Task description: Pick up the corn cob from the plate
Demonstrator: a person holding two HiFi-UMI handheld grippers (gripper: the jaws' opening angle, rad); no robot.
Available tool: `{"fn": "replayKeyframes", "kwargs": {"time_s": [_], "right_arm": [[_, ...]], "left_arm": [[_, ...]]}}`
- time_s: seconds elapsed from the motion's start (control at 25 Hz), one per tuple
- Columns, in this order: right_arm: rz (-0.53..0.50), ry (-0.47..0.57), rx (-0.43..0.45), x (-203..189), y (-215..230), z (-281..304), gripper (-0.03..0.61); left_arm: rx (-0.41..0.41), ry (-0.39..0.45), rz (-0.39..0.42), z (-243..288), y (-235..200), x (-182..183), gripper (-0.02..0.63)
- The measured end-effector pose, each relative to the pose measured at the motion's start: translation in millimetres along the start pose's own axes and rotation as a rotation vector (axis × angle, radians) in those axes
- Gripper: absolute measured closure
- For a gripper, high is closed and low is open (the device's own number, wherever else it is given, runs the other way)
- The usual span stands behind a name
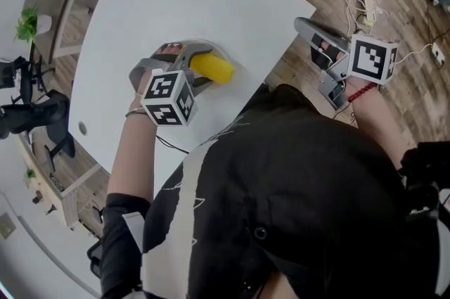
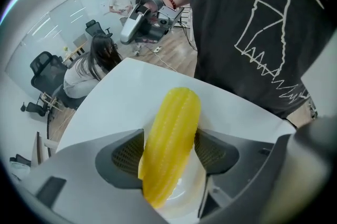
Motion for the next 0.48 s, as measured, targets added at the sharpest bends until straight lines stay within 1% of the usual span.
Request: {"fn": "replayKeyframes", "kwargs": {"time_s": [0.16,0.24,0.32,0.4,0.48], "right_arm": [[-0.011,-0.003,-0.006,1,-2,-3,0.563],[-0.014,-0.001,-0.006,1,-3,-5,0.563],[-0.014,-0.002,-0.004,0,-4,-9,0.563],[-0.017,-0.006,-0.002,1,-6,-13,0.563],[-0.023,-0.009,-0.002,2,-9,-14,0.563]], "left_arm": [[-0.018,0.009,-0.013,3,-2,-2,0.319],[-0.015,0.012,-0.016,3,-2,-1,0.319],[0.001,-0.004,-0.027,2,-1,1,0.321],[0.033,-0.019,-0.060,-1,-1,3,0.332],[0.072,-0.001,-0.139,-8,-4,1,0.339]]}}
Point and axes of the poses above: the fingertips, and each gripper's own axes: z forward along the fingers, y to its right, x out of its top, the point moved 9 cm from there along -z, backward along the fingers, and after that the axes turned 1 degree about -x, right-handed, at the moved point
